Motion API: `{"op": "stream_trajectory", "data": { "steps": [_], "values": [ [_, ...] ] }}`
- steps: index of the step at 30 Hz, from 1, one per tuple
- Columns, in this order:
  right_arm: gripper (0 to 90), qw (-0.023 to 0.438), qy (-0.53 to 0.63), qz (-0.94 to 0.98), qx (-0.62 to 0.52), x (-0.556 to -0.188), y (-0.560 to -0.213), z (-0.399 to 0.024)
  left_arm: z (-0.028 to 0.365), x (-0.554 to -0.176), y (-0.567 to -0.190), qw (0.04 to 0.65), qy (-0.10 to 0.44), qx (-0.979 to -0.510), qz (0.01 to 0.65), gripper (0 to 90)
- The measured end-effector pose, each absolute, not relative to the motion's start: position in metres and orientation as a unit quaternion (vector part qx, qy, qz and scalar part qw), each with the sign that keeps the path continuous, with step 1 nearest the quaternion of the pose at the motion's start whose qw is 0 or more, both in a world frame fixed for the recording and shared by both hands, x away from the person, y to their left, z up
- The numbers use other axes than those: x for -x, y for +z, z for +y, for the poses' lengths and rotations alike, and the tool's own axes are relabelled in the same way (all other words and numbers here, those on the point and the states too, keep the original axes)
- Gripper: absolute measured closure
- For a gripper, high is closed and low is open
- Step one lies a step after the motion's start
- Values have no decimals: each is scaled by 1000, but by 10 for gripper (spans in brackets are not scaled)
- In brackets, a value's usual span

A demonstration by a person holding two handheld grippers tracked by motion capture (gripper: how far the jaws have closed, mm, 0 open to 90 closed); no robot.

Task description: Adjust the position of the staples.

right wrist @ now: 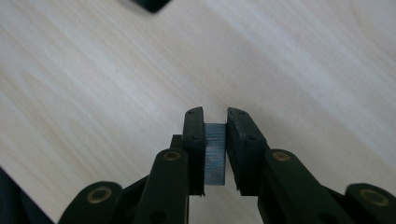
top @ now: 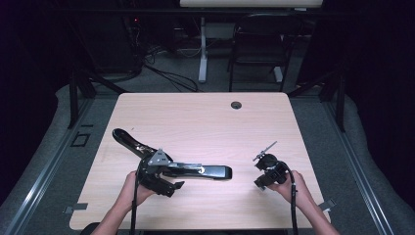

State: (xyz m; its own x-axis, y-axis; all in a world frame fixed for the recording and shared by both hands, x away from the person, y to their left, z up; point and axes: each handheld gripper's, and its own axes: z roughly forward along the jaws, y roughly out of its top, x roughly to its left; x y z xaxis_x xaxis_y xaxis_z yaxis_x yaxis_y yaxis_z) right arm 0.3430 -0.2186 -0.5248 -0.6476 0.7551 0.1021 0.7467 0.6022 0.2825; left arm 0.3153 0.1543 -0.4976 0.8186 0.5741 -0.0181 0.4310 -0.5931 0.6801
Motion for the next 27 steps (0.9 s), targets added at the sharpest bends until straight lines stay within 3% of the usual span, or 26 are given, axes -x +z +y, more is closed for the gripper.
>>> {"op": "stream_trajectory", "data": {
  "steps": [16, 27],
  "values": [
    [778, 55, 141, 910, -387, -374, -535, -191, 153, -319, -499, 349, 97, -889, 281, 42],
    [747, 49, 132, 921, -364, -380, -542, -184, 152, -319, -498, 351, 88, -891, 275, 38]
  ]
}}
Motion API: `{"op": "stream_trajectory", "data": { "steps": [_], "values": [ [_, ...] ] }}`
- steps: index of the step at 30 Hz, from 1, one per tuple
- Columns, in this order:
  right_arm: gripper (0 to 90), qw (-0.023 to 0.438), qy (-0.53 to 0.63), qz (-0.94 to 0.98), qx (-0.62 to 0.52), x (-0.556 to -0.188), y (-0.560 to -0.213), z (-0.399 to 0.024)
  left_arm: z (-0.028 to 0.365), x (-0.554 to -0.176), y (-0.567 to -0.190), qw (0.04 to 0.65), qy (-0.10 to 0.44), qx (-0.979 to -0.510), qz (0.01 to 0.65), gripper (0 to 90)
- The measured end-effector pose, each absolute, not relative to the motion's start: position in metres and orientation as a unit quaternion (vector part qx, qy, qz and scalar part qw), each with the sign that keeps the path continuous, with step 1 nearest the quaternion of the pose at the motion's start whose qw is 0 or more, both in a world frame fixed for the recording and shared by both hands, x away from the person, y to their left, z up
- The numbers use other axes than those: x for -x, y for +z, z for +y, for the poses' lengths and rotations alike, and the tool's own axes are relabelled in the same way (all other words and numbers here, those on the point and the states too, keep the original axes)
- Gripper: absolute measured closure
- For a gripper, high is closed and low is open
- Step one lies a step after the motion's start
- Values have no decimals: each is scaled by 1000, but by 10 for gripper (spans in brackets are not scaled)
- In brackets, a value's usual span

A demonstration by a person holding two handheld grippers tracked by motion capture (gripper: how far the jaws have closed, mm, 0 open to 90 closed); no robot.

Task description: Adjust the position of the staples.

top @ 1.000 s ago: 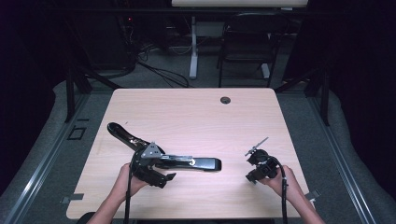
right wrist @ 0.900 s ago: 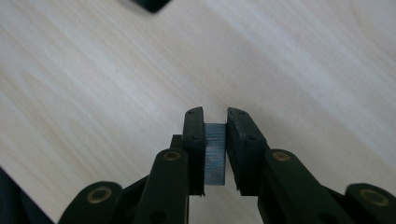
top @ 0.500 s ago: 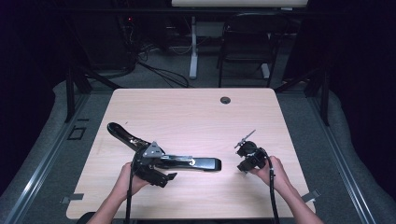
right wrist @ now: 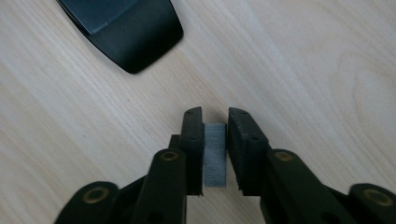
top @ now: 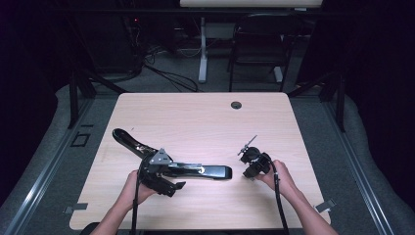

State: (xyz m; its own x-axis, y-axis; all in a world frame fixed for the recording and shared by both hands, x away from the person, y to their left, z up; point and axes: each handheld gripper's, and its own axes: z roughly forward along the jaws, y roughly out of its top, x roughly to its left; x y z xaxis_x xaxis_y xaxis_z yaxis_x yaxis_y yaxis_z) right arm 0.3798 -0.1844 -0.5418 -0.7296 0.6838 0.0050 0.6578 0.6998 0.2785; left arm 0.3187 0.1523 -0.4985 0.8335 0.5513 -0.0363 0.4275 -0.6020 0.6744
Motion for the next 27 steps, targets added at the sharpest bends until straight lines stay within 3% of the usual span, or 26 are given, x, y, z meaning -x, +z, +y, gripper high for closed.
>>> {"op": "stream_trajectory", "data": {
  "steps": [11, 27],
  "values": [
    [673, 40, 148, 917, -369, -380, -538, -188, 158, -321, -498, 350, 82, -888, 286, 27],
    [780, 42, 128, 920, -367, -380, -545, -186, 160, -322, -498, 355, 82, -884, 292, 14]
  ]
}}
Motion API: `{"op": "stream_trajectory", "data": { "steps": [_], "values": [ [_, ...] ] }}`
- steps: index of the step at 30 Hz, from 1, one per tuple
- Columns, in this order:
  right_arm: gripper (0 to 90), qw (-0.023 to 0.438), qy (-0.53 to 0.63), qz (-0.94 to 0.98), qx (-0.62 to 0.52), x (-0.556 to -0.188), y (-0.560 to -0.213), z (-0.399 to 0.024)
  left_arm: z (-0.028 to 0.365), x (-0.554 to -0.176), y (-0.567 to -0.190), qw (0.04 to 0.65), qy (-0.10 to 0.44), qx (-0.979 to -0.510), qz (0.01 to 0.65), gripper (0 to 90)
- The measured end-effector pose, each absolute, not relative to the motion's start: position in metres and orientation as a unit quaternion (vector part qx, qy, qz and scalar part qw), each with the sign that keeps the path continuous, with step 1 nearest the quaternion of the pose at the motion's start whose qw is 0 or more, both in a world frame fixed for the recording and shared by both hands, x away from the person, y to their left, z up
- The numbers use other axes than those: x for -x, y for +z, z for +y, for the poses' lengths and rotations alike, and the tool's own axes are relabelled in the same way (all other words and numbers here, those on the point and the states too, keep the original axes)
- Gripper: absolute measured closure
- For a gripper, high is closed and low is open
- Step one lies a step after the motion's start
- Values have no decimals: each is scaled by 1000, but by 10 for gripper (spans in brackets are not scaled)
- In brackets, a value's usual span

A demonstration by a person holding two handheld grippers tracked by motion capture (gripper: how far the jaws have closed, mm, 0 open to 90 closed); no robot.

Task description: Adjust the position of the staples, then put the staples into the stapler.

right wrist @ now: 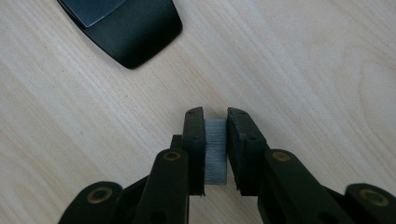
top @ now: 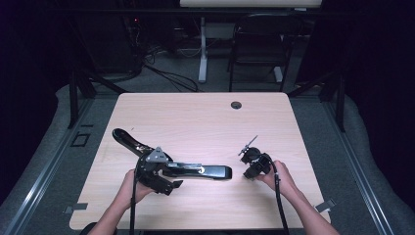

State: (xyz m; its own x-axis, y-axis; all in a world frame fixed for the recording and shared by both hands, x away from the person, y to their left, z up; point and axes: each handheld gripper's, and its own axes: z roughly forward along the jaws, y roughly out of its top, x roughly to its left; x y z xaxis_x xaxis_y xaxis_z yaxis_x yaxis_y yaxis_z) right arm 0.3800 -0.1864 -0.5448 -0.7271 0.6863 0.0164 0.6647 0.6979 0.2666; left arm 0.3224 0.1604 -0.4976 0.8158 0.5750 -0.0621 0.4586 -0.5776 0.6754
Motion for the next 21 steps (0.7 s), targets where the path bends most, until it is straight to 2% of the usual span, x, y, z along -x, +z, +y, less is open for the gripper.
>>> {"op": "stream_trajectory", "data": {
  "steps": [10, 21],
  "values": [
    [780, 50, 145, 916, -371, -379, -539, -188, 165, -321, -492, 365, 98, -874, 304, 11],
    [780, 62, 157, 917, -362, -376, -527, -186, 184, -306, -462, 418, 177, -818, 353, 7]
  ]
}}
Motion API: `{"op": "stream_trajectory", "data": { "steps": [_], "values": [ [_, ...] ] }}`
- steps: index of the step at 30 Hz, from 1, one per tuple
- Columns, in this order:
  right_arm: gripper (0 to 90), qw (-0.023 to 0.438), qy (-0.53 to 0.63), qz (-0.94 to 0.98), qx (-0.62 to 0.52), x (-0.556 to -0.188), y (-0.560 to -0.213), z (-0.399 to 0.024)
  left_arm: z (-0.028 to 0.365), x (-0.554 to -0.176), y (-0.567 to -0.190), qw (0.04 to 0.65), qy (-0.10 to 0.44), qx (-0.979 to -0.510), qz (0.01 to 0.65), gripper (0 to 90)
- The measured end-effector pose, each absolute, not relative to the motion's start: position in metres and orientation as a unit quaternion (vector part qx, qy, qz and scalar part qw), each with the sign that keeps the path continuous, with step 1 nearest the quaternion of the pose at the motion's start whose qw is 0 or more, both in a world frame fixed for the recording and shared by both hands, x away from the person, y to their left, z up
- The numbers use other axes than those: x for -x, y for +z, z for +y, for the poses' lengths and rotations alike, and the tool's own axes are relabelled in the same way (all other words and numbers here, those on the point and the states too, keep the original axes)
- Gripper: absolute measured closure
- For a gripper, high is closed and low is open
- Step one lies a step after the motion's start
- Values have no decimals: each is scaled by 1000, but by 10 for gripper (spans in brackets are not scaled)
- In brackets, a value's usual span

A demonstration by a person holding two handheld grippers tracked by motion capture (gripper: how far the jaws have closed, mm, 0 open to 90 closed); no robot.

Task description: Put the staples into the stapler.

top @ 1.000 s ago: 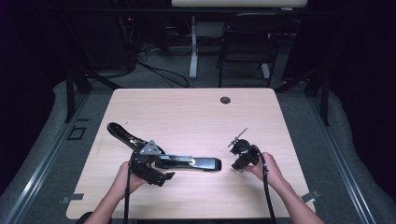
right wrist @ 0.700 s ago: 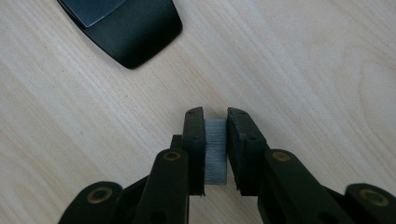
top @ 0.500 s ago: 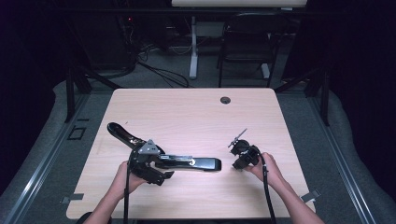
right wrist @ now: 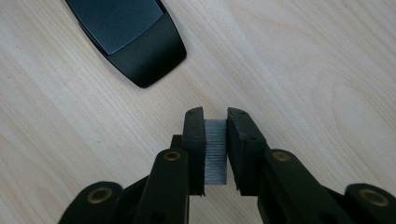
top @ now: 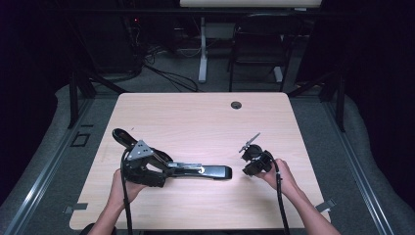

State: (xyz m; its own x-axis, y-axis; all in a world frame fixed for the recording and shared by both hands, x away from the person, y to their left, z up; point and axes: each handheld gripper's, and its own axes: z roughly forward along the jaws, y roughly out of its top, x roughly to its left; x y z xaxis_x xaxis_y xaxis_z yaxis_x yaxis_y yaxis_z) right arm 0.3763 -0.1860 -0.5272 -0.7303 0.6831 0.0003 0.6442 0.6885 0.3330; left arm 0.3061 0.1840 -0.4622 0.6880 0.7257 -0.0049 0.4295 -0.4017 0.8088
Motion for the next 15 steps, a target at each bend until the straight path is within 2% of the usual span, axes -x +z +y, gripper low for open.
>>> {"op": "stream_trajectory", "data": {
  "steps": [7, 15],
  "values": [
    [780, 63, 155, 918, -359, -376, -527, -186, 200, -298, -441, 459, 252, -769, 366, 1],
    [780, 62, 165, 916, -359, -376, -525, -184, 225, -296, -430, 469, 312, -719, 407, 6]
  ]
}}
